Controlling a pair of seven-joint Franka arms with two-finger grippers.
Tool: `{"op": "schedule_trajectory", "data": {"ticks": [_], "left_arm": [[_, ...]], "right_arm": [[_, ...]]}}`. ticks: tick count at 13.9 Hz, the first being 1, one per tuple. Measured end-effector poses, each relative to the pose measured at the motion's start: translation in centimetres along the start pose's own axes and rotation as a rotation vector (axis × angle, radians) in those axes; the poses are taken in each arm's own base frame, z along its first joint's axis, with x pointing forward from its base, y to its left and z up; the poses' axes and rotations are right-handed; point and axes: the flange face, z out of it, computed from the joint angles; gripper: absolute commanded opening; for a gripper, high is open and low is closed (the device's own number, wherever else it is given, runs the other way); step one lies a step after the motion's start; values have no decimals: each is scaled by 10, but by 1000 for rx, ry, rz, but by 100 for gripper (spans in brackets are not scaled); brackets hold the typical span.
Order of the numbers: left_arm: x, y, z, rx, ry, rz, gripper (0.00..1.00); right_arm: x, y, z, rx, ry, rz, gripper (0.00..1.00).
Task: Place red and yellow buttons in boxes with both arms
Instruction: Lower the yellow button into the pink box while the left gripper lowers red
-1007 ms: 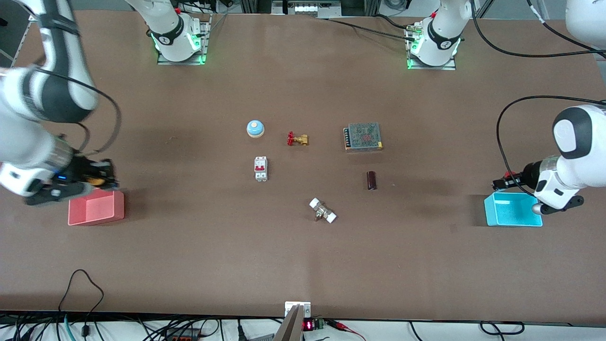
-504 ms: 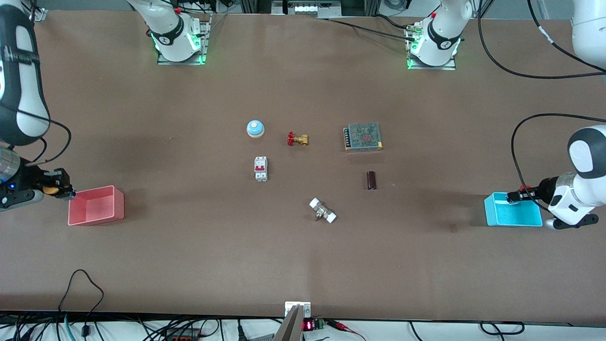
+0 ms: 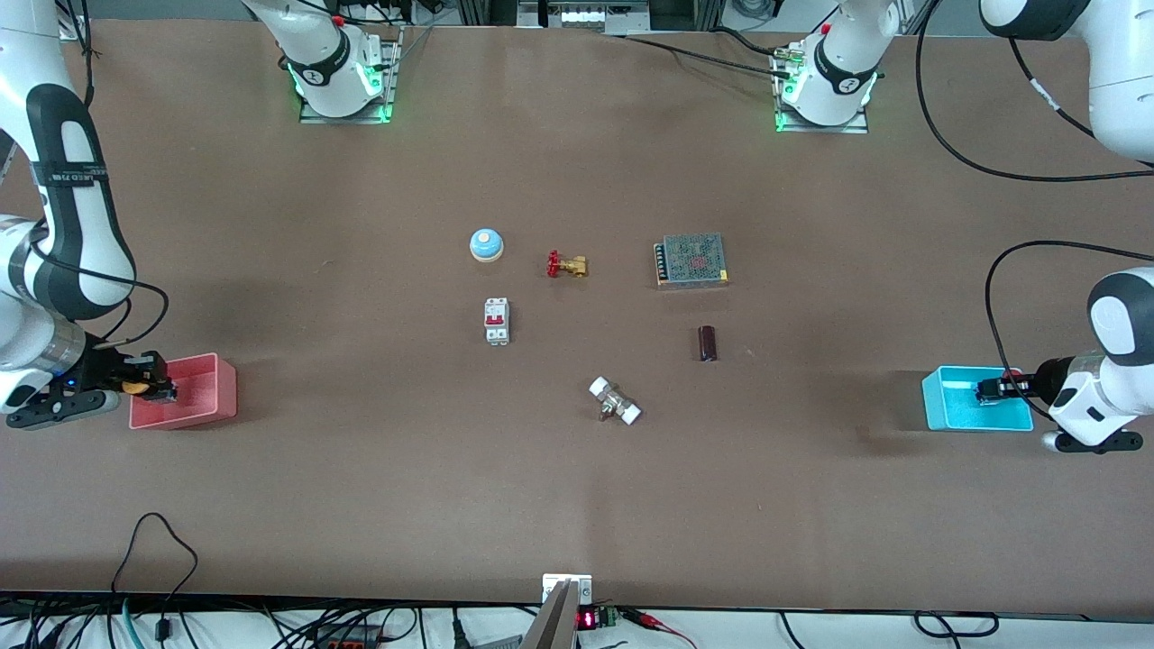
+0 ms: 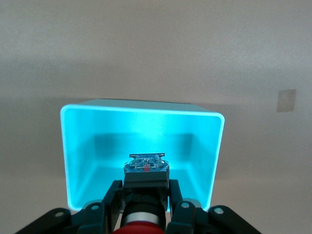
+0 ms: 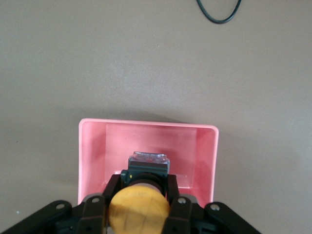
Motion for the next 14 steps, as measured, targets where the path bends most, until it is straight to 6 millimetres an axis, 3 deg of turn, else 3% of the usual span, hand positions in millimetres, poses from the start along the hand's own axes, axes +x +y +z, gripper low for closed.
{"op": "schedule_trajectory", "data": {"ticks": [4,8,12,13,14], "left_arm": [[9,0,24,1,13,27,32],[11,1,35,0,5,34,32],[10,-2,63,6,-35,40,32],[10,-3,66,6,-40,40,34],[10,-3,65,7,-39,40,45]], "right_arm": [[1,1,15,-8,13,-10,29],[1,2,36,-17,28,-15,29],[-1,2,53,-15,24,-13,31],[-1,2,54,-14,24,-12,31],[-1,2,54,-13,23,-11,31]]}}
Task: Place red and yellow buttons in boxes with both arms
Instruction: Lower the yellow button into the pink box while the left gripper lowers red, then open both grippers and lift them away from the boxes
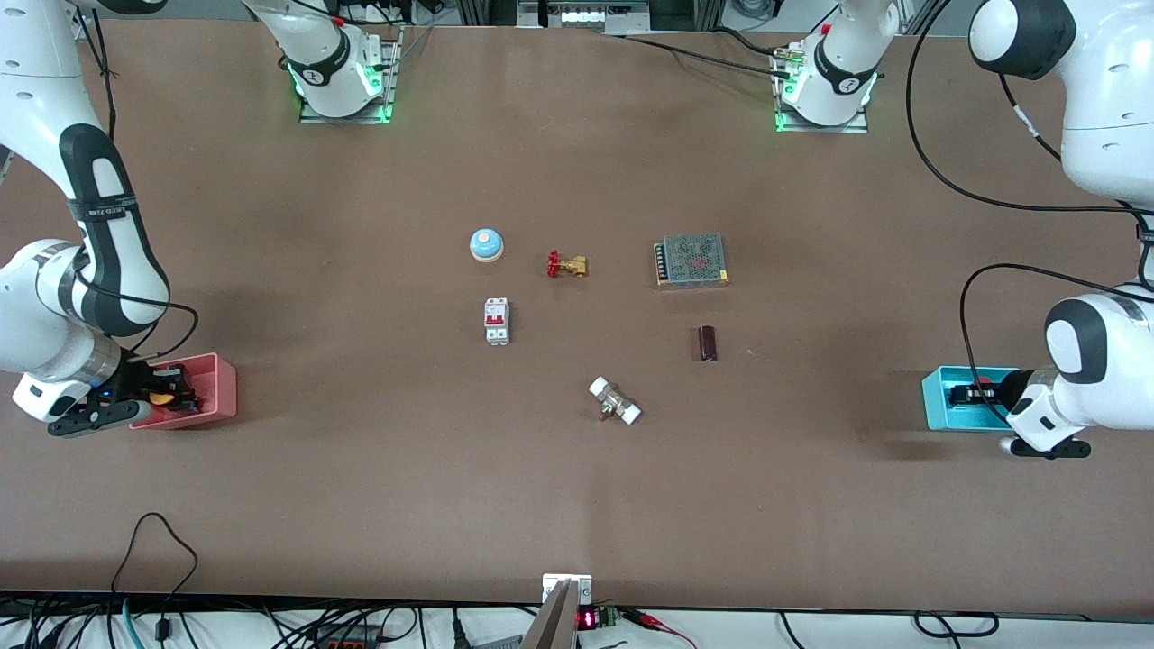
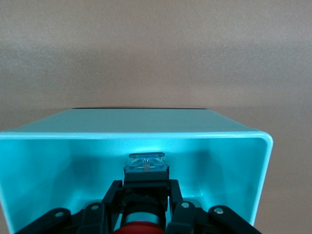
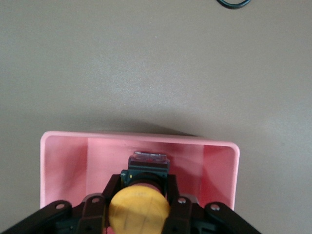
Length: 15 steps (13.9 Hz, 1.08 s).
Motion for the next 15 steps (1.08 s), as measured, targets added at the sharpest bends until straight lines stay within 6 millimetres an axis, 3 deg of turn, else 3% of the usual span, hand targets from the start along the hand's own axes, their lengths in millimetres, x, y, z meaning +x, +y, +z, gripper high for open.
{"op": "schedule_trajectory", "data": {"ticks": [2,3,5,6,9,12,15], "left_arm": [[0,0,1,0,-2,0,93],[0,0,1,0,-2,0,100],[0,-1,0,0,-1,-1,100],[0,-1,-3,1,4,-1,100],[-1,0,-35,12,42,0,100],[-13,11,-103,22,78,11,100],[-30,54,-185,48,144,62,100]], "right_arm": [[-1,0,2,2,-2,1,31],[-1,0,3,3,-3,1,34],[-1,0,4,4,-4,2,35],[-1,-1,5,5,-6,2,41],[-2,-1,6,7,-8,3,56],[-2,-1,7,8,-9,3,66],[-2,-2,7,9,-8,2,77]]}}
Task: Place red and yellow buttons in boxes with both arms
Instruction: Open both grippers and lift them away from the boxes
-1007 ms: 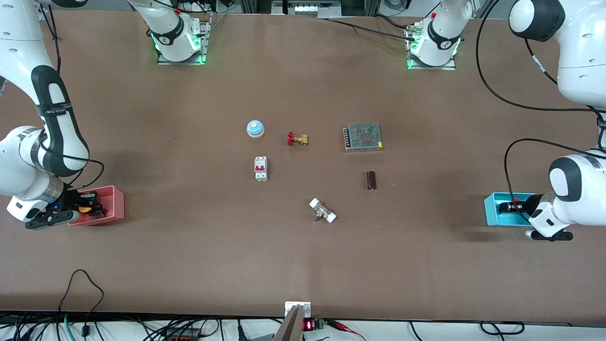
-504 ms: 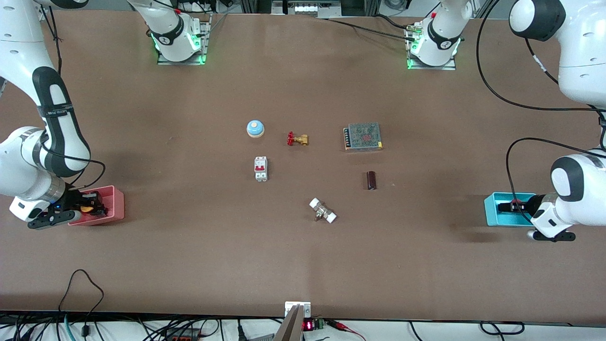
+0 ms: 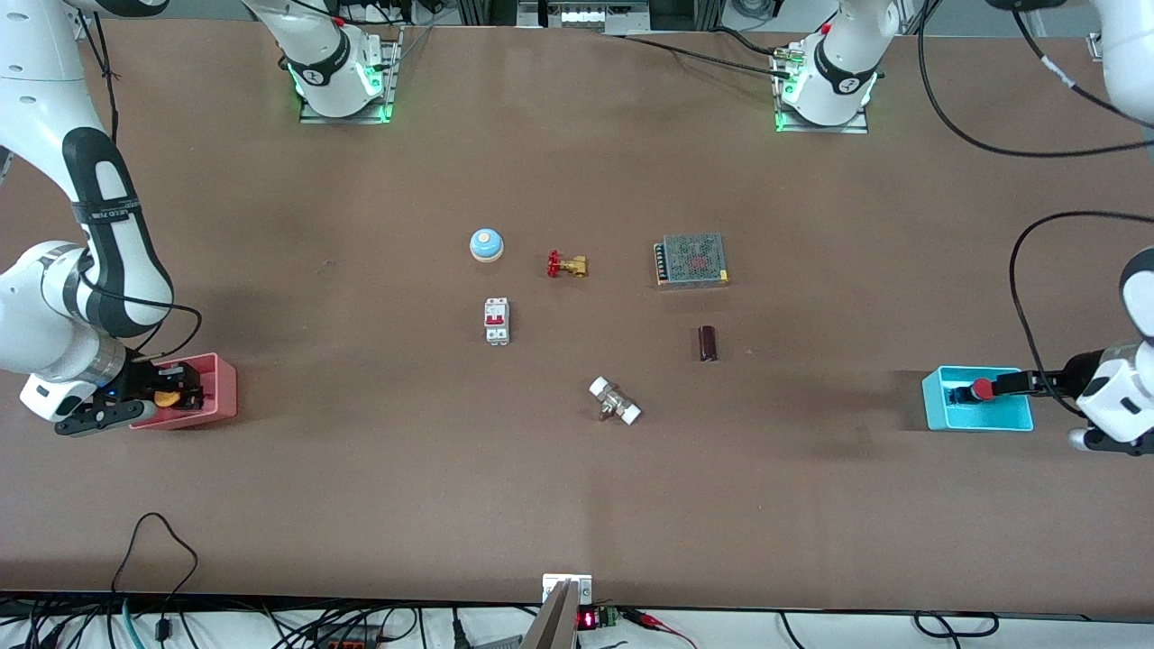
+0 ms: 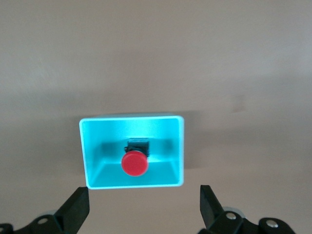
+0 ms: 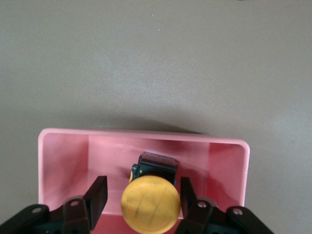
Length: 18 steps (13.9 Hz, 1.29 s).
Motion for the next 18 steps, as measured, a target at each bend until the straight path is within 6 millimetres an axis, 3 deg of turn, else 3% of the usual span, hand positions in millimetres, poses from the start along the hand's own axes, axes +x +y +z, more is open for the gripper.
{"op": "schedule_trajectory", "data": {"ticks": [2,5,7,9,11,15,18], "left_arm": [[-3,39,-52,20,60,35,100],[-19,114,-116,29,125,-36,100],[-36,142,-145,19,128,-82,100],[-51,146,-158,-39,132,-112,100],[-61,139,-157,-61,121,-134,100],[-63,139,-150,-63,107,-136,100],[-64,138,-148,-63,102,-138,100]], "right_arm": [[2,-1,-2,0,4,-2,100],[8,-4,-26,2,14,-9,100],[12,-9,-61,14,6,-18,100],[14,-18,-106,25,1,-30,100],[18,-40,-157,32,-1,-44,100],[26,-127,-267,-2,8,-5,100],[16,-178,-330,-62,16,-13,100]]}}
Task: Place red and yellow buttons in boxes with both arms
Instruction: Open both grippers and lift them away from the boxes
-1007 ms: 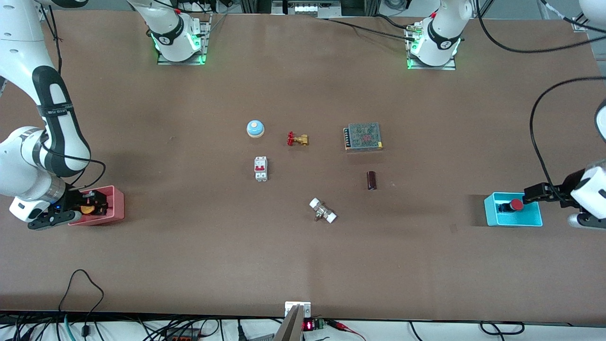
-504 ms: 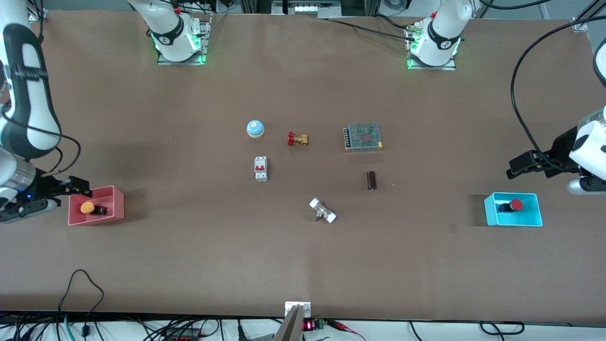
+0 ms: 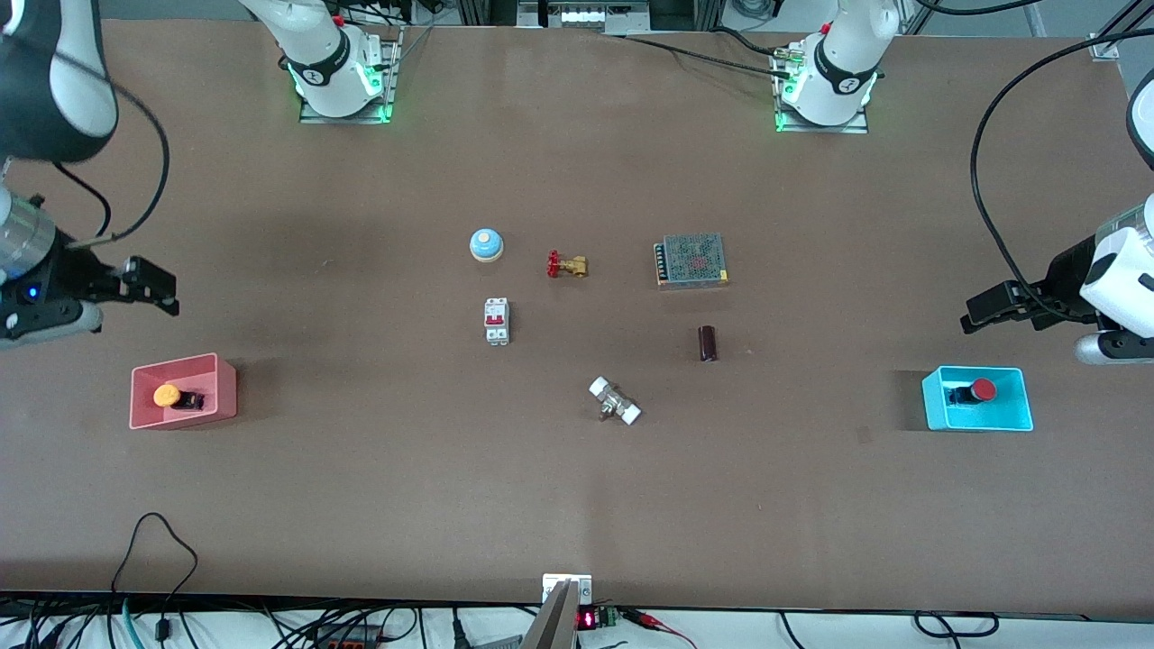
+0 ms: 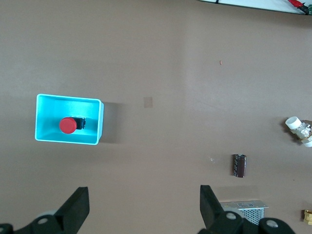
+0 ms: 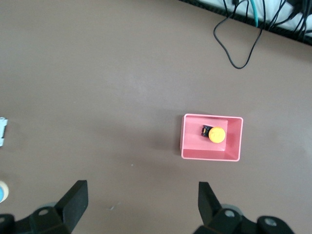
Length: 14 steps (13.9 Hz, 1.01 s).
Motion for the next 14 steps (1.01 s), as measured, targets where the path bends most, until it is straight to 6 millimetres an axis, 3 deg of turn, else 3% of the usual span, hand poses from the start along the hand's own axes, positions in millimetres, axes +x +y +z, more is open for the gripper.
{"op": "schedule_trajectory", "data": {"ticks": [2,3,5,9,14], "left_arm": [[0,-3,3,3,-5,-5,100],[0,-5,2,11,-2,-5,100],[-2,-5,-4,26,-2,-2,100],[-14,1,-46,26,-8,-30,100],[-31,5,-50,33,-35,-10,100]], "right_arm": [[-9,-15,-27,-2,7,6,100],[-12,-19,-31,2,-7,22,100],[-14,-28,-30,8,-35,38,100],[-15,-33,-28,12,-55,47,100],[-15,-34,-28,13,-59,51,100]]}}
